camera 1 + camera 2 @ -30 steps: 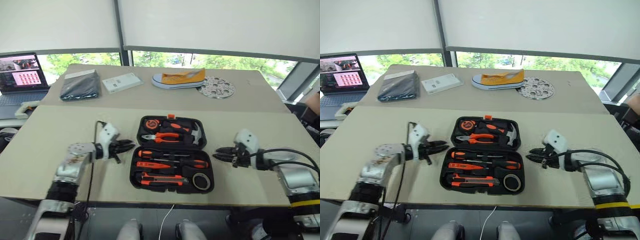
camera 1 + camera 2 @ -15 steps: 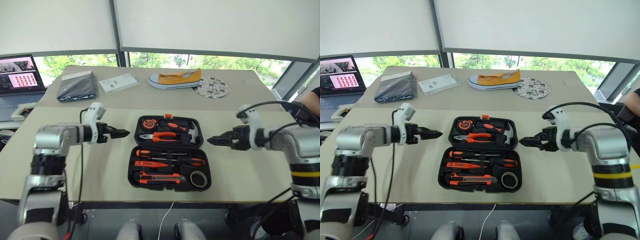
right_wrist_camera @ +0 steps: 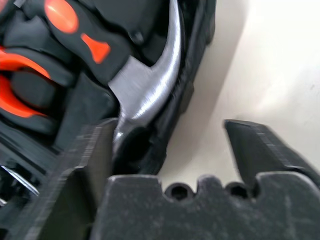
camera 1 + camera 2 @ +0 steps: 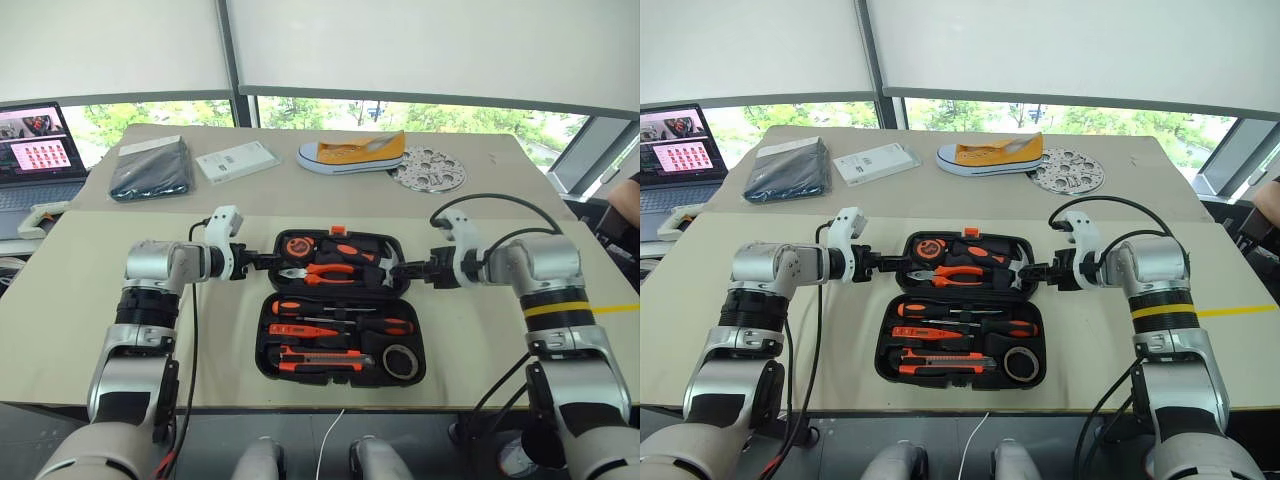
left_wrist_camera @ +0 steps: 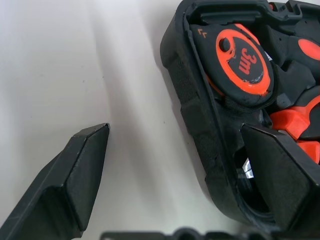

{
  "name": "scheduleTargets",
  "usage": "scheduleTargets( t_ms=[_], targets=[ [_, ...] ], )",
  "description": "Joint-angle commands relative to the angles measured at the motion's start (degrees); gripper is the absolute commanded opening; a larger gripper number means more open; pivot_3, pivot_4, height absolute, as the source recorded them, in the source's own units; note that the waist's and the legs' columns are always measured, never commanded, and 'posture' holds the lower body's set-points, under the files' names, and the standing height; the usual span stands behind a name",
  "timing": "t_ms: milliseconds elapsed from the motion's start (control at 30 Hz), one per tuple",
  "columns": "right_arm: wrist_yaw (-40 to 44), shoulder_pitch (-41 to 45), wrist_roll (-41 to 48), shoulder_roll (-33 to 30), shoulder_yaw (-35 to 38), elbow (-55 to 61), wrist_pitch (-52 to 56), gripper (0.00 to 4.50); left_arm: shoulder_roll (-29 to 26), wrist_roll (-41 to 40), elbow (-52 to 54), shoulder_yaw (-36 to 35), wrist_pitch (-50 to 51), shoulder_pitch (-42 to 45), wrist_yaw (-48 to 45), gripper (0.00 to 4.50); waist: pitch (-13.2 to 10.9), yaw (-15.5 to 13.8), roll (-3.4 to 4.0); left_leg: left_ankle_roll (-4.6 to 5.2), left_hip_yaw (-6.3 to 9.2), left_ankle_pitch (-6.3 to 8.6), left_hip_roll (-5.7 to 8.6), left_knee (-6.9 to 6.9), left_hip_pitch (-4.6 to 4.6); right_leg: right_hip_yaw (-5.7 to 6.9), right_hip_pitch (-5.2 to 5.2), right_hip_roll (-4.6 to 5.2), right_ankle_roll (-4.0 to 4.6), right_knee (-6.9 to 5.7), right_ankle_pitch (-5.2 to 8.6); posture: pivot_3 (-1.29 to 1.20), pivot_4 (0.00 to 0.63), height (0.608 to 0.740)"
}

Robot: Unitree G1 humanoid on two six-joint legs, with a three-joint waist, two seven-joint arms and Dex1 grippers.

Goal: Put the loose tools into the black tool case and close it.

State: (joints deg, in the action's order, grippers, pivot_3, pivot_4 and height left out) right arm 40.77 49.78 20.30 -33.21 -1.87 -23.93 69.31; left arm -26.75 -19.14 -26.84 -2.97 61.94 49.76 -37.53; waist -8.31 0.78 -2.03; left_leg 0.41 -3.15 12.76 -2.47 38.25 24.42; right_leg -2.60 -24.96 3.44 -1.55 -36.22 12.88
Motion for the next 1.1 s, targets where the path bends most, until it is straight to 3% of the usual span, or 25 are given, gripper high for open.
scheduleTargets(
  t_ms=[33,167,267,400,533,667,833,1000,1100],
  targets=[
    [-0.8,0.4,-0.3,-0.4,1.0,0.4,-0.4,2.47,0.4,-0.3,0.5,-0.1,-1.3,0.4,-0.3,3.97,0.0,0.0,0.0,0.0,0.0,0.0,0.0,0.0,-0.02,0.0,0.02,0.0,0.0,-0.01,0.0,0.0,0.15,0.74],
    [-2.1,-0.1,-0.6,-0.2,1.4,0.0,-0.5,1.14,1.2,-0.8,-1.0,-1.7,-2.4,0.1,0.3,2.72,0.0,0.1,0.0,-0.03,0.0,-0.02,-0.01,0.08,-0.1,0.0,0.1,-0.01,-0.01,-0.03,-0.07,0.0,0.15,0.74],
    [-2.3,-0.4,-0.1,-0.4,1.8,0.1,-0.1,0.04,1.5,-1.5,-1.1,-2.5,-3.0,-0.3,0.2,1.5,0.0,0.2,0.0,-0.08,0.01,-0.06,-0.01,0.12,-0.17,-0.01,0.18,-0.02,-0.03,-0.04,-0.18,0.0,0.15,0.74],
    [-2.9,-1.8,0.0,-0.6,2.3,1.1,-0.2,0.0,2.2,-2.6,-0.5,-4.7,-4.3,-1.8,0.9,0.14,0.0,0.1,0.0,-0.11,0.05,-0.09,-0.01,0.18,-0.28,0.0,0.36,-0.03,-0.07,-0.01,-0.22,0.0,0.15,0.74],
    [-3.0,-5.0,1.7,1.1,6.2,7.2,-7.2,0.0,3.3,-5.3,4.2,-7.9,-10.5,-5.7,-0.8,0.06,0.0,0.1,0.0,-0.11,0.07,-0.09,-0.02,0.17,-0.51,0.02,0.62,-0.02,-0.07,0.05,-0.21,0.0,0.15,0.74],
    [-2.9,-11.4,-0.8,2.2,8.4,16.2,-26.4,0.0,3.8,-6.9,11.4,-9.0,-19.9,-12.0,-4.6,0.06,0.0,0.4,0.01,-0.11,0.05,-0.09,-0.04,0.15,-0.51,-0.02,0.58,-0.03,-0.07,0.03,-0.22,0.0,0.15,0.74],
    [-0.3,-26.0,-7.8,0.1,7.9,31.2,-56.9,0.0,2.9,-2.8,17.3,-8.7,-49.4,-23.8,-13.4,0.06,-0.1,0.0,0.1,-0.17,0.03,-0.05,-0.04,0.0,-0.27,-0.03,0.35,0.0,-0.1,0.13,-0.21,0.0,0.15,0.74],
    [-1.0,-36.5,-16.6,-3.1,6.7,28.8,-79.5,0.0,-0.1,1.5,15.5,-6.4,-68.7,-30.4,-20.9,0.06,-0.1,-0.1,0.09,-0.18,-0.05,-0.04,-0.02,0.03,-0.13,-0.05,0.23,0.02,-0.09,0.22,-0.21,0.0,0.15,0.74],
    [-3.6,-42.4,-24.0,-6.0,5.5,24.3,-94.7,0.0,-2.9,4.4,14.0,-4.4,-79.1,-34.6,-24.8,0.06,0.0,-0.1,0.1,-0.17,-0.08,-0.03,-0.03,0.0,-0.55,-0.03,0.66,0.02,-0.07,0.3,-0.16,0.0,0.15,0.74]
  ],
)
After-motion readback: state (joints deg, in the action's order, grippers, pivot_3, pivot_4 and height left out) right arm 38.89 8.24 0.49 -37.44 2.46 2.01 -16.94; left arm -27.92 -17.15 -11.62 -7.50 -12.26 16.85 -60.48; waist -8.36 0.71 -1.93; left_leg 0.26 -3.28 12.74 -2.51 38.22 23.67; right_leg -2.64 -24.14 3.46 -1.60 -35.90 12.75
